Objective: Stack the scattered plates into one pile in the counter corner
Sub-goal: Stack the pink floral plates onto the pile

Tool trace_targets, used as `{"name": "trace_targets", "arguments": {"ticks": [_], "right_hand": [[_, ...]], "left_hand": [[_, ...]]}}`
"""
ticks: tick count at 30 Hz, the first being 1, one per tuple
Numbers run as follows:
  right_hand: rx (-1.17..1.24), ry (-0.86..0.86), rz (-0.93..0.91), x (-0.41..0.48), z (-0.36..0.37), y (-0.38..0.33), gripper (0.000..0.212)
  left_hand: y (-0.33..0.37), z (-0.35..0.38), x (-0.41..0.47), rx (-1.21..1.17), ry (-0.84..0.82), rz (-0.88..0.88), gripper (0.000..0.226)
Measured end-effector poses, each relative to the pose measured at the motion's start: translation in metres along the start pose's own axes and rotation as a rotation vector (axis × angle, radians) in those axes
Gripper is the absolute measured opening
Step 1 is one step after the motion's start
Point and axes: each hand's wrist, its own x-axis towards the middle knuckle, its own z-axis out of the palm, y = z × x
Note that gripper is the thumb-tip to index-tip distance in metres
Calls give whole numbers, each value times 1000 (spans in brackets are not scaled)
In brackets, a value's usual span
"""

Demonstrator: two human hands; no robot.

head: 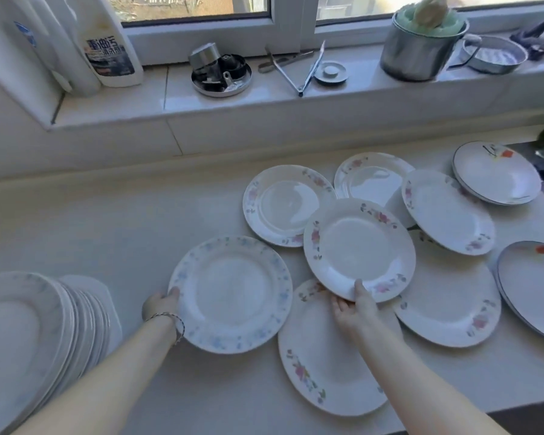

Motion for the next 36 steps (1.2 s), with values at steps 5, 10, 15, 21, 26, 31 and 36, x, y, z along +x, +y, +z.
{"name": "trace_targets", "arguments": {"ticks": [5,10,15,21,26,31,36], "right_hand": [[-76,-39,-119,2,-4,7,25],[-151,-152,-163,-11,-10,12,9],[-302,-317,-177,-41,1,39,14],[-468,-531,-49,-104,50,104,24],[-640,-620,-36,-123,78,159,20],[-779,-691,-40,-132,90,202,17],[-843,-698,-63,-136,96,228,15]], "left_hand": [[2,-16,-14,-92,135,107,17],[12,-61,-23,-191,175,194,13],[-1,-123,-27,-367,198,185,10],[-50,-209,1,-575,398,106,15],[-104,-254,31,-668,521,-15,11],[-132,-271,50,-749,528,-122,16],[-134,-282,61,-733,518,-88,24]]}}
